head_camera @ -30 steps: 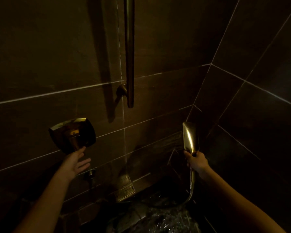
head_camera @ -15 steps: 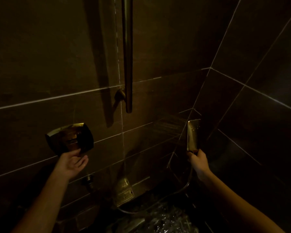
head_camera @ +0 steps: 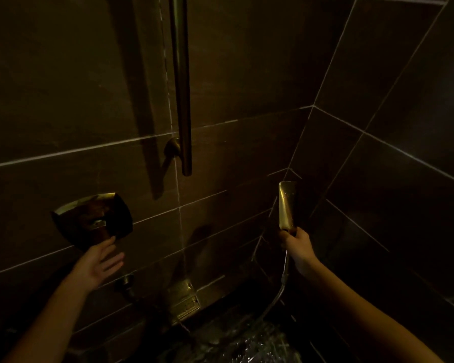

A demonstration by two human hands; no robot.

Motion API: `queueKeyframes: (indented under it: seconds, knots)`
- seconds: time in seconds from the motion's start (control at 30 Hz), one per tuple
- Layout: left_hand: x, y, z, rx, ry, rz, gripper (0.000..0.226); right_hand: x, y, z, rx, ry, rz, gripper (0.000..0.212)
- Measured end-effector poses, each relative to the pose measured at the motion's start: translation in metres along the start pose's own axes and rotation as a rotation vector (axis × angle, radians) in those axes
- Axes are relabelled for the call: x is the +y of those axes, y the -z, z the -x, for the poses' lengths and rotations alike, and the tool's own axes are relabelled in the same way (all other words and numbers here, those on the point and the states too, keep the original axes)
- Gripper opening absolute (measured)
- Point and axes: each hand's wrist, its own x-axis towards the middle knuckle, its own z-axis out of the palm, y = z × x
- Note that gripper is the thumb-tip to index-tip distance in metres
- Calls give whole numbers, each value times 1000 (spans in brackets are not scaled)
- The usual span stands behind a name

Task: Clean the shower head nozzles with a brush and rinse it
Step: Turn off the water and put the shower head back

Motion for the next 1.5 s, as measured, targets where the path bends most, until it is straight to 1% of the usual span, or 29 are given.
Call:
queueKeyframes:
  seconds: [0.13, 0.2, 0.3, 0.4, 0.5, 0.6, 0.7, 0.77, 0.83, 0.97, 1.03, 1.13, 1.2, 1.23, 1.3, 1.33, 1.4, 1.5]
  knots:
    - [-2, -10, 12, -64, -75, -309, 47, -9, -3, 7, -21, 1, -97, 35]
    - [-7, -20, 21, -146, -139, -502, 45, -17, -6, 14, -55, -6, -169, 32]
    - [-13, -45, 39, -319, -185, -716, 29, -36, -11, 29, -117, 9, -191, 25]
    - [-17, -80, 60, -452, -229, -856, 23, -61, -18, 44, -167, 60, -202, 19]
    - [-18, -122, 79, -573, -304, -929, 26, -84, -27, 57, -223, 113, -214, 21]
    - [-14, -164, 100, -673, -378, -942, 35, -104, -32, 65, -289, 160, -230, 21]
    - [-16, -205, 121, -708, -398, -898, 48, -123, -28, 69, -380, 180, -239, 25]
    - [-19, -227, 131, -737, -415, -892, 44, -135, -21, 70, -457, 188, -263, 27]
    - [-21, -244, 141, -751, -428, -922, 36, -145, -14, 72, -505, 195, -261, 36]
    - [-28, -268, 154, -725, -430, -956, 42, -162, -1, 76, -565, 192, -292, 44]
    - [-32, -278, 157, -715, -486, -941, 44, -167, 5, 77, -595, 183, -334, 49]
    - [-36, -287, 159, -726, -554, -888, 39, -172, 14, 81, -601, 165, -357, 60]
    - [-38, -292, 161, -732, -551, -866, 29, -174, 21, 84, -590, 163, -343, 56]
    - [-39, -294, 162, -732, -548, -848, 24, -173, 24, 85, -572, 179, -314, 48]
    - [-42, -297, 163, -709, -566, -827, 21, -172, 27, 88, -511, 254, -223, 22]
    - [-44, -298, 165, -698, -584, -825, 20, -170, 29, 90, -470, 305, -177, 14]
    - [-45, -299, 165, -659, -627, -813, 19, -167, 32, 89, -392, 417, -85, 16]
    - [-43, -301, 166, -536, -734, -784, 13, -165, 38, 88, -345, 522, -5, 18]
